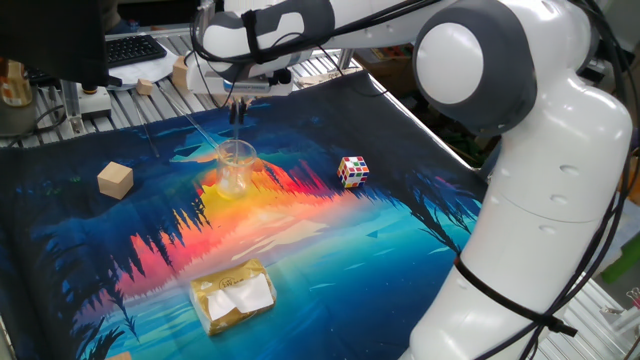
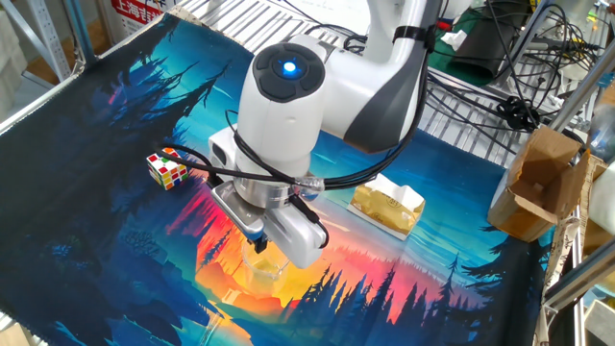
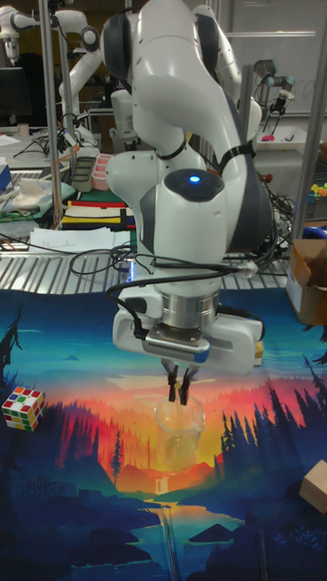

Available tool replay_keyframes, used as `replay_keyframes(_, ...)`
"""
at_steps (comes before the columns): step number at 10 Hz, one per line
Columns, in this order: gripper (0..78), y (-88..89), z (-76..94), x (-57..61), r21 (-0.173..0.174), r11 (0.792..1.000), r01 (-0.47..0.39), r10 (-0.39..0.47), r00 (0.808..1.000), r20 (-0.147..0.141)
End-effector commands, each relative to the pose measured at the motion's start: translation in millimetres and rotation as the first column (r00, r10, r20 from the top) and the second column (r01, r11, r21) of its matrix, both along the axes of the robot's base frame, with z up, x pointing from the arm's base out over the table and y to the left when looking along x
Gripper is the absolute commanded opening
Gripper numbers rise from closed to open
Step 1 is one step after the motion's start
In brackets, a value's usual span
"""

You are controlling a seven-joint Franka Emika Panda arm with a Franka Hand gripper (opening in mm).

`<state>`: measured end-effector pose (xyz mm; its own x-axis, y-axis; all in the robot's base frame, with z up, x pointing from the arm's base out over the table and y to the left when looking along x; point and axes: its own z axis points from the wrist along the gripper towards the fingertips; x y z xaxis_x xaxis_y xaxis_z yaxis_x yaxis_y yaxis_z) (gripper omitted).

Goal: Shake the test tube

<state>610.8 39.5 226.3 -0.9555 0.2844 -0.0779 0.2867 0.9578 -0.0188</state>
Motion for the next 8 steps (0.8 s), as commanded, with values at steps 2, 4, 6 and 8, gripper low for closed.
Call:
replay_keyframes(2,1.1,-0.2,-6.9,-0.2,0.001,1.000,0.005,-0.005,1.000,0.007)
replay_keyframes(4,1.1,-0.6,-7.6,-2.4,0.000,1.000,0.012,-0.012,1.000,0.005)
replay_keyframes(6,1.1,-1.3,-8.3,-5.7,0.000,1.000,0.017,-0.017,1.000,0.002)
replay_keyframes(8,1.1,-1.6,-8.6,-6.9,-0.004,1.000,0.021,-0.021,1.000,0.003)
